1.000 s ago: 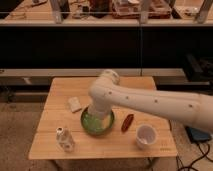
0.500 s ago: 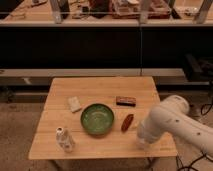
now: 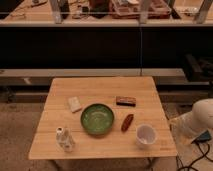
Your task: Move the arm in a circular motion
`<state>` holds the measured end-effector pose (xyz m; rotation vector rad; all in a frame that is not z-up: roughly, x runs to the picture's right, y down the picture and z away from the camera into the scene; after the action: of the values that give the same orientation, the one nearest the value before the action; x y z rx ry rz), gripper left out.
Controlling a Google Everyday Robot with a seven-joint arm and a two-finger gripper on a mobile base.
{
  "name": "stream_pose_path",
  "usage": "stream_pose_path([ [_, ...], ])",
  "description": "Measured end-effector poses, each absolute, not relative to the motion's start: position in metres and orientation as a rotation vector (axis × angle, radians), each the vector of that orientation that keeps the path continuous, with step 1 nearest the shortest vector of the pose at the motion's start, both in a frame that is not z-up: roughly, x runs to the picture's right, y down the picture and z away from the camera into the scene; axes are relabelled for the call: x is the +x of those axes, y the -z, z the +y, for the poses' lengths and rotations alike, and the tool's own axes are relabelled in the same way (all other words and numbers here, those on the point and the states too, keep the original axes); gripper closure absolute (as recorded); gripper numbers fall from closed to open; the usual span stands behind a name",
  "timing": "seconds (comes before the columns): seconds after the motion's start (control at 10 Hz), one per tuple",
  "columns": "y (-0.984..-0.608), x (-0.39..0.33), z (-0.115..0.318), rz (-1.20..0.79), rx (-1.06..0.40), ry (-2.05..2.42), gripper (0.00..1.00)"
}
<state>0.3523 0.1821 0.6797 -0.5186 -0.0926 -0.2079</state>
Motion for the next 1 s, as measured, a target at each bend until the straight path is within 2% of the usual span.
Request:
stream_pose_path([
  [0.2,-0.709,0.336,0.141,-0.063,-0.506,0.206,0.35],
  [0.3,-0.737,0.291,0.107,-0.061,-0.498,0.232,0.35],
  [0.6,-0.804,0.151,0.039,-0.052,-0.501,0.352,0.35],
  [0.7,-0.831,0.092,0.023,-0.048,-0.522,0.405,0.35],
  [1.0,-0.864,-0.022,0.015,-0.068,-0.575,0.517,0.35],
])
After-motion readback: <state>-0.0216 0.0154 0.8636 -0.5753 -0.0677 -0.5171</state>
